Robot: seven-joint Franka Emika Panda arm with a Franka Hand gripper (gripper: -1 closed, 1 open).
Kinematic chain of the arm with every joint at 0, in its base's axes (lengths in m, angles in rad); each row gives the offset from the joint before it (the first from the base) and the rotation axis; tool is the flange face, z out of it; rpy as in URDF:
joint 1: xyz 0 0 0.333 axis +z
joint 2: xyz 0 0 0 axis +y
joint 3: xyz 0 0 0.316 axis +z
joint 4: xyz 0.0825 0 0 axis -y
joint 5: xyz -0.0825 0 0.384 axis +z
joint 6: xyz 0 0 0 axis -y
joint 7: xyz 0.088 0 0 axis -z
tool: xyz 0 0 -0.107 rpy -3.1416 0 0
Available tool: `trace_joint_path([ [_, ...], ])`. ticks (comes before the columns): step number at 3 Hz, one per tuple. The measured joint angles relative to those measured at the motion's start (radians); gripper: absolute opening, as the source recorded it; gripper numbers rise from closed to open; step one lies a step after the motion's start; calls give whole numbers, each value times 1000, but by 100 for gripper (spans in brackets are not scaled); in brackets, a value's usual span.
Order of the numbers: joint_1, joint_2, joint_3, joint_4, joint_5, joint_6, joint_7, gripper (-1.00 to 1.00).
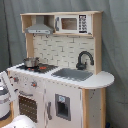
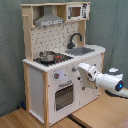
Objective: Play with the kitchen
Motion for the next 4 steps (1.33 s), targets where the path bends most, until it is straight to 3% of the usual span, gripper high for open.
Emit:
trace_joint_path([
  [1,62,-9,-18,2,0,-71,32,100],
  [2,84,-10,-22,8,0,-92,140,100],
  [4,79,-18,15,6,-1,-130,360,100],
])
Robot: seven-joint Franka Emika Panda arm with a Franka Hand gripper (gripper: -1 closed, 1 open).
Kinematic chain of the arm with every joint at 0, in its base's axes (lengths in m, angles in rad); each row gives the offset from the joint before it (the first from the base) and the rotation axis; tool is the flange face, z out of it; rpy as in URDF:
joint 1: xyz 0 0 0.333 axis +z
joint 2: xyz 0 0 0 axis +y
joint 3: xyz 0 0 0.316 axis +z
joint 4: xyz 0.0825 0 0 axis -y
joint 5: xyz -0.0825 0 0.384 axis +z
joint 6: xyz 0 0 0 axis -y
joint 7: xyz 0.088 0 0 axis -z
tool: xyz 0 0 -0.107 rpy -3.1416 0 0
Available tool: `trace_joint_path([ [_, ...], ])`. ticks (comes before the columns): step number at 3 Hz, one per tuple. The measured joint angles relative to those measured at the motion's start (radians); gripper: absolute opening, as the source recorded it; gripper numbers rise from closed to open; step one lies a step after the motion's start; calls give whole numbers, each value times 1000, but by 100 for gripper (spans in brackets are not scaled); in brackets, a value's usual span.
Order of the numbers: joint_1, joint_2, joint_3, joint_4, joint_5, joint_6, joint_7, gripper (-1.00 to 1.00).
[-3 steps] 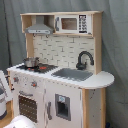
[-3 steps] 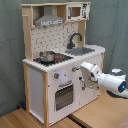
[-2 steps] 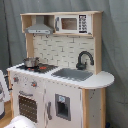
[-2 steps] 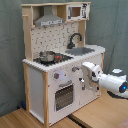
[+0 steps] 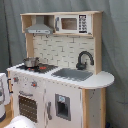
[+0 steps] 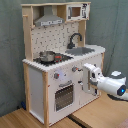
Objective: Play with the kitchen
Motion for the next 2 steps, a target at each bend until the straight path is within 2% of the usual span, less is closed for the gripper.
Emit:
trace_joint_path([
  [2,0,-19,71,0,-2,-64,191,100],
])
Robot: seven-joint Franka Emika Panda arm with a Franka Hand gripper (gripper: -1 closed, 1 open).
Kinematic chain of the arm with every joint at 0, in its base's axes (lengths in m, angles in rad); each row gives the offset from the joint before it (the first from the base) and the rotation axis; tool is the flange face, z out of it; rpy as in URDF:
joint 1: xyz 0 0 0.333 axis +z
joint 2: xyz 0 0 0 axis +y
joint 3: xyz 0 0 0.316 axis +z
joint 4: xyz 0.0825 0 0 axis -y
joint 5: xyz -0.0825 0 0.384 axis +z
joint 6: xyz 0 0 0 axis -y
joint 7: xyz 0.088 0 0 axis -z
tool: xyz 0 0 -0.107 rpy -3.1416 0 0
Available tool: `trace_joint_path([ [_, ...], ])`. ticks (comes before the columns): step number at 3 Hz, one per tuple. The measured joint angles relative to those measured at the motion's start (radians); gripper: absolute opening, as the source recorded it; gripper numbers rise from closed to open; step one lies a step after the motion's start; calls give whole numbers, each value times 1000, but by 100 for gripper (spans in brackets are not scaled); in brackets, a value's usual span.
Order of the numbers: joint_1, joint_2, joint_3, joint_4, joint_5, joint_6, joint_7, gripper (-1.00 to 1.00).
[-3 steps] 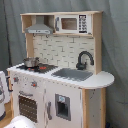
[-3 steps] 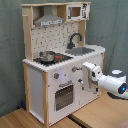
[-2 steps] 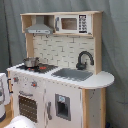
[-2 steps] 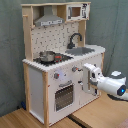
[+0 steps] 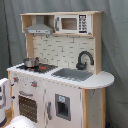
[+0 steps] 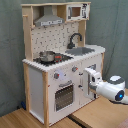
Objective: Play with the kitchen
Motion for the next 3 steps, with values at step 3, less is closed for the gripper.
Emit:
trace_joint_path([
  [3,-151,-10,97,10,-22,-23,126,100],
])
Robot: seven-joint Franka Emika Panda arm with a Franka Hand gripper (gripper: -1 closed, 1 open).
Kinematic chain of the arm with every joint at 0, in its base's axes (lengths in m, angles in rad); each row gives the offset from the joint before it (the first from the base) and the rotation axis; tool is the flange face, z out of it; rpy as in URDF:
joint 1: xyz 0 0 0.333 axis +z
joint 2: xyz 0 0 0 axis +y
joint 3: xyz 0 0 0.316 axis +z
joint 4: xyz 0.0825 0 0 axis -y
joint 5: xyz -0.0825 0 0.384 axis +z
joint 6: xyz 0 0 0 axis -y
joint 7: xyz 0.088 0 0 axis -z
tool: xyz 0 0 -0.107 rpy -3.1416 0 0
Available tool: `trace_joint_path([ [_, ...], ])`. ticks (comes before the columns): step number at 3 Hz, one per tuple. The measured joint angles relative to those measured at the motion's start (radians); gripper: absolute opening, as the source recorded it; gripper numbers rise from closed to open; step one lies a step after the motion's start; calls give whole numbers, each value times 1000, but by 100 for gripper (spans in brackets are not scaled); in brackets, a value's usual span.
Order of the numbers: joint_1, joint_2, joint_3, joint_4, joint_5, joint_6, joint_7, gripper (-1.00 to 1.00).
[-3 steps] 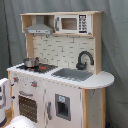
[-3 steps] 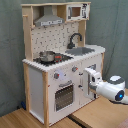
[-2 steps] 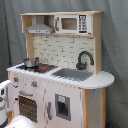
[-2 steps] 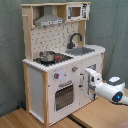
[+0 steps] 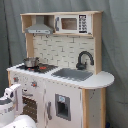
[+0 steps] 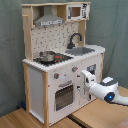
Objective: Play with the kitchen
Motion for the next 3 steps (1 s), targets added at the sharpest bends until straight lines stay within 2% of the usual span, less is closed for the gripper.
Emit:
trace_joint_path([
  [2,-81,0,-5,0,-13,182,-30,100],
  [3,-140,0,-3,-6,-13,270,-33,100],
])
